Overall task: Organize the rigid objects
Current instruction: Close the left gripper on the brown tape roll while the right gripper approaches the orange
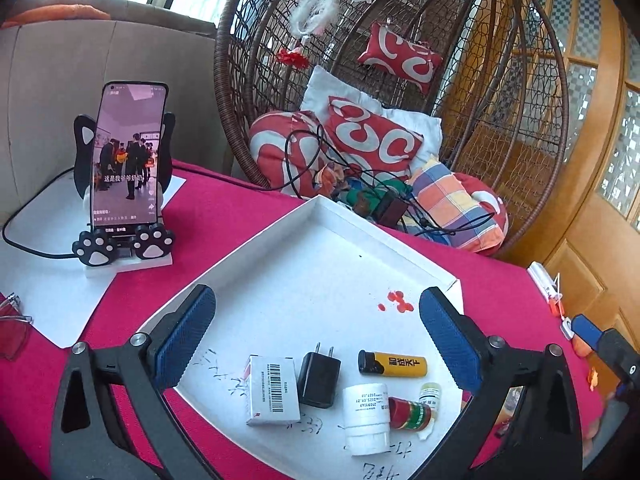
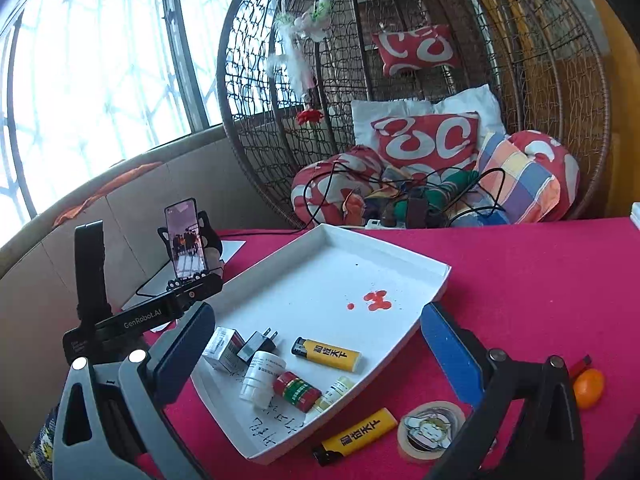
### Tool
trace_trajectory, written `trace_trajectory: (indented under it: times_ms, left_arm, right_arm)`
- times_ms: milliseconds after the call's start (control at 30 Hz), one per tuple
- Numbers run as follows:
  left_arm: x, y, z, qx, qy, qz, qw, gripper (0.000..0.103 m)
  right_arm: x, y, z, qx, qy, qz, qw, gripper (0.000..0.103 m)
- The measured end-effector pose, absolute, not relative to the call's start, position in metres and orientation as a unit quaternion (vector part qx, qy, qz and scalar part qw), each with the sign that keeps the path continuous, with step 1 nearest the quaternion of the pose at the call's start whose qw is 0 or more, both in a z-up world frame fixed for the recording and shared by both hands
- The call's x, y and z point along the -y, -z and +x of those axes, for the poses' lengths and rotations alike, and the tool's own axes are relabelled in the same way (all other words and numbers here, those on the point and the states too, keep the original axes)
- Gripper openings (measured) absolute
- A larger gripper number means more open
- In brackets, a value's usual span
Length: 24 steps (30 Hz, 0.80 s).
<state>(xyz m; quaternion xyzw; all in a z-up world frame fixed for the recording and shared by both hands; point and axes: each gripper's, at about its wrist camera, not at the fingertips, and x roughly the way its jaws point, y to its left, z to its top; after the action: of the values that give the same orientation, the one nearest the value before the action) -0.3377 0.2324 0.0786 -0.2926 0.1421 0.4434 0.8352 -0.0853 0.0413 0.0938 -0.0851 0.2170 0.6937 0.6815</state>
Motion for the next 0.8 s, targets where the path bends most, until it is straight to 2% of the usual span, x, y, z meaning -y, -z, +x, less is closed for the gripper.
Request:
trace_trajectory:
  times_ms: [133,300,533,633,800]
  left_arm:
    - [-0.228,-0.083,-0.345,-0.131,-0.442,-0.294,0.837,0.103]
    - [-0.224,-0.080,-0.336,-0.140,-0.435,-0.292,0.840,0.103]
    - [-0.215,-0.081,-0.326,-0.157,-0.425,-0.280,0.846,0.103]
    - [-0.216,-0.080,-0.327,-0.159,-0.429,-0.284,0.843,0.103]
    - [-0.215,-0.076,-0.319,-0.168,-0.426,-0.284,0.842,0.103]
  right_arm:
    - [-0.012,-0.089,-0.068,-0.227,-0.689,-0.084,0.683,0.103]
    - [-0.003,-0.059,-0.088,-0.240,-0.732,-0.149,0.621,0.103]
    - [-0.038,-0.012,-0.095,-0.350,-0.759,-0.138,0.531,0.103]
    - [-0.046,-0.005,-0.082,-0.365,-0.738,-0.130,0.552,0.103]
    - [-0.038,-0.021,-0.049,-0.338,-0.717,-0.090,0.603,0.102]
